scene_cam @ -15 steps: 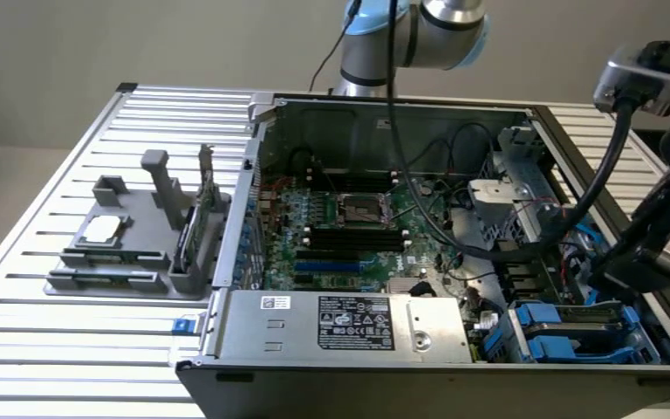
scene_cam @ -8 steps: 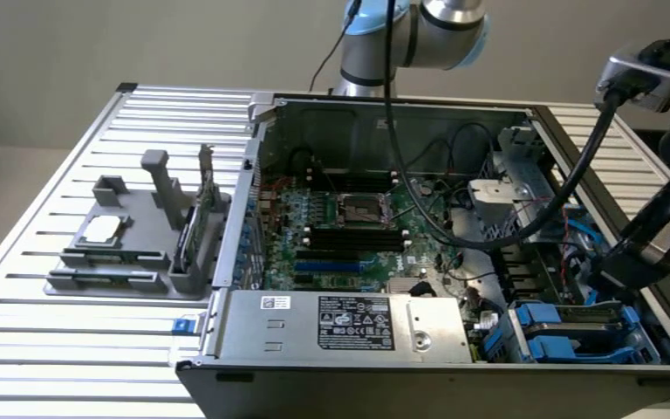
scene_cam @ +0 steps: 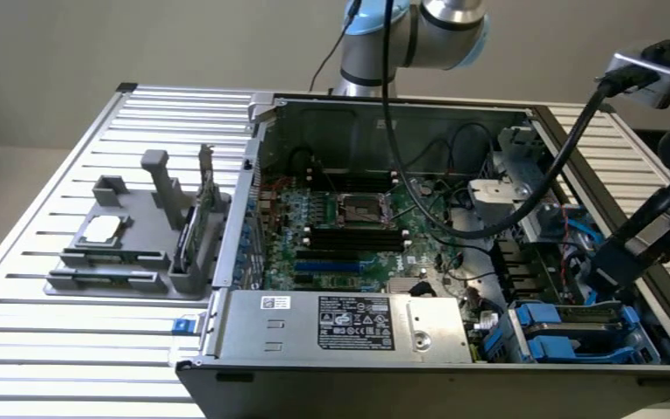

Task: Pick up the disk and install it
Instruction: 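Insert the first disk wire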

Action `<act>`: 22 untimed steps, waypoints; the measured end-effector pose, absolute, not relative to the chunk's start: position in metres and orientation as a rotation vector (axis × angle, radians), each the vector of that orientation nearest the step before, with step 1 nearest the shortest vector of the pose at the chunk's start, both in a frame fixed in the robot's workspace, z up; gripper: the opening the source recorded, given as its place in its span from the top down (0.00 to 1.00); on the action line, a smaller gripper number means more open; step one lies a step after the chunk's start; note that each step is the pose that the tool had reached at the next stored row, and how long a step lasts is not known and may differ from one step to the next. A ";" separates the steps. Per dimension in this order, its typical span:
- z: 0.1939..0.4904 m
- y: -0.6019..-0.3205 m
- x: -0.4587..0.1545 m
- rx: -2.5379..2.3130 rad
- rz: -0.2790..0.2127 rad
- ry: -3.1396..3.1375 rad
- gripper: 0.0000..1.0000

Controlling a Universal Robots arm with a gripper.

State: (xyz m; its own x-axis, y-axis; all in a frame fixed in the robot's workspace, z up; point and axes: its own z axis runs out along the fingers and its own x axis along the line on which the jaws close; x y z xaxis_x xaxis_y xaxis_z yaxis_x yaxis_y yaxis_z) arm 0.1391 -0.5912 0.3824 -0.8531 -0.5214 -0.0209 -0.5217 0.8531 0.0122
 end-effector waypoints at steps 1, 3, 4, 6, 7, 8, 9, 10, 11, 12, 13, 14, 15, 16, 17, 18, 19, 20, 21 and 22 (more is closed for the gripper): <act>0.382 -0.591 0.139 -0.819 0.027 3.015 0.70; 0.382 -0.591 0.139 -0.765 0.027 3.029 0.70; 0.382 -0.591 0.139 -0.738 0.026 3.036 0.70; 0.382 -0.591 0.139 -0.683 0.026 3.048 0.70; 0.381 -0.591 0.139 -0.654 0.026 3.054 0.70; 0.381 -0.591 0.139 -0.625 0.025 3.060 0.70; 0.381 -0.591 0.139 -0.598 0.025 3.065 0.70; 0.381 -0.591 0.139 -0.570 0.025 3.071 0.70; 0.381 -0.591 0.139 -0.543 0.025 3.075 0.70; 0.381 -0.591 0.139 -0.515 0.024 3.080 0.70; 0.380 -0.591 0.139 -0.487 0.024 3.084 0.70; 0.380 -0.591 0.139 -0.459 0.024 3.089 0.70; 0.380 -0.591 0.139 -0.430 0.023 3.093 0.70; 0.380 -0.591 0.139 -0.402 0.023 3.096 0.70; 0.380 -0.591 0.139 -0.374 0.023 3.100 0.70; 0.380 -0.591 0.139 -0.346 0.023 3.103 0.70; 0.379 -0.591 0.139 -0.318 0.022 3.106 0.70; 0.379 -0.591 0.139 -0.289 0.022 3.108 0.70; 0.379 -0.591 0.139 -0.262 0.022 3.111 0.70; 0.379 -0.591 0.139 -0.233 0.021 3.113 0.70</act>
